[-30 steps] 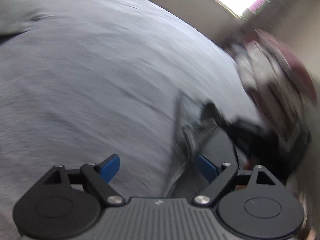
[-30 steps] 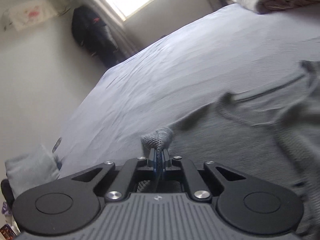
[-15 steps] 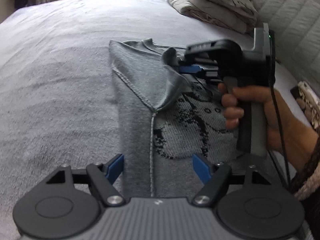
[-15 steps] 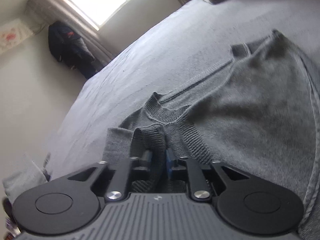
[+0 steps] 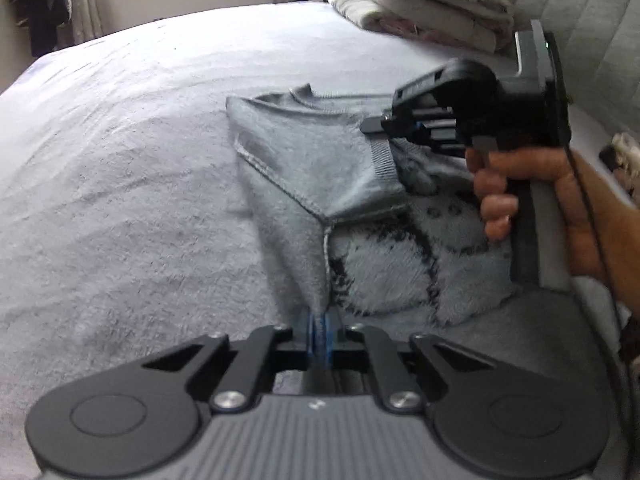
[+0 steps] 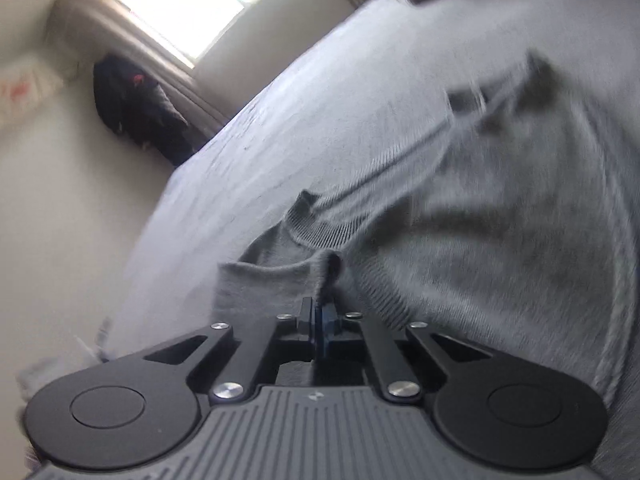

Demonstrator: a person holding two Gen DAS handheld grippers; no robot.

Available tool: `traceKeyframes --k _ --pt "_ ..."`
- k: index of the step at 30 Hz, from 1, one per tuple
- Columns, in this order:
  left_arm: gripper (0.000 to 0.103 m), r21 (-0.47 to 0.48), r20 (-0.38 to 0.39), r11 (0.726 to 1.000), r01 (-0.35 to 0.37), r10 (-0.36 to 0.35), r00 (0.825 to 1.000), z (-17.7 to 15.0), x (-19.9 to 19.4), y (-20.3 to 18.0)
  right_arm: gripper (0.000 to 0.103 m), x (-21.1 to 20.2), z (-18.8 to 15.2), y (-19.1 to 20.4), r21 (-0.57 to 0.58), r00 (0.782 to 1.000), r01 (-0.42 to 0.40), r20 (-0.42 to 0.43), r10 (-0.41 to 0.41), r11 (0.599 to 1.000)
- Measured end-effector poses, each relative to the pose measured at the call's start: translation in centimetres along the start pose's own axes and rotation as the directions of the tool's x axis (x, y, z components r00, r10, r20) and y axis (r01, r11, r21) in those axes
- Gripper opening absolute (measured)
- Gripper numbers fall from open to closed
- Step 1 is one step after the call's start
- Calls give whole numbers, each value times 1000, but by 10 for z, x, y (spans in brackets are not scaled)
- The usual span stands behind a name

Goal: Fold clothes
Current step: 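Fold the collar side over with the right gripper while the left gripper holds the sleeve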

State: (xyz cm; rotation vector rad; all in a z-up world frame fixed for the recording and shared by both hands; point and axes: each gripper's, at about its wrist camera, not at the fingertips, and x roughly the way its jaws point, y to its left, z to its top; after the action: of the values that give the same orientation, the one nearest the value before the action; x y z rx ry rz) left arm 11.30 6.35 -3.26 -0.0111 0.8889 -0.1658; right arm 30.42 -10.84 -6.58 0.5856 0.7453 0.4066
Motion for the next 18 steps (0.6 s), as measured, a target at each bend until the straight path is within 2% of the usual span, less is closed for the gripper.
traceKeyframes --k 3,7,9,11,13,15,16,18 --pt "5 2 40 999 32 -32 999 2 -5 -3 4 -1 10 8 -49 1000 19 18 -18 999" --pt "7 24 29 998 66 -66 997 0 -5 -9 4 4 21 9 -111 997 76 36 -73 991" --pt "11 35 2 997 66 -66 998 -1 -1 -11 4 8 22 5 -146 992 126 25 -124 981" --pt "19 33 -8 996 78 -78 997 -1 0 -12 9 16 22 3 -192 983 180 1 -183 965" --pt "25 28 -11 995 92 -91 996 -1 -1 -11 10 7 19 -3 -190 982 184 -14 -190 964" --pt "33 18 -6 994 106 -106 994 0 -3 -9 22 -9 17 -6 -156 986 164 -15 -168 974" --pt "34 13 -2 994 111 -111 994 1 -4 -9 31 -16 17 -7 -142 987 156 -18 -160 977" --pt "34 8 7 993 119 -119 993 2 -6 -7 33 -25 16 -5 -142 987 151 -24 -156 978"
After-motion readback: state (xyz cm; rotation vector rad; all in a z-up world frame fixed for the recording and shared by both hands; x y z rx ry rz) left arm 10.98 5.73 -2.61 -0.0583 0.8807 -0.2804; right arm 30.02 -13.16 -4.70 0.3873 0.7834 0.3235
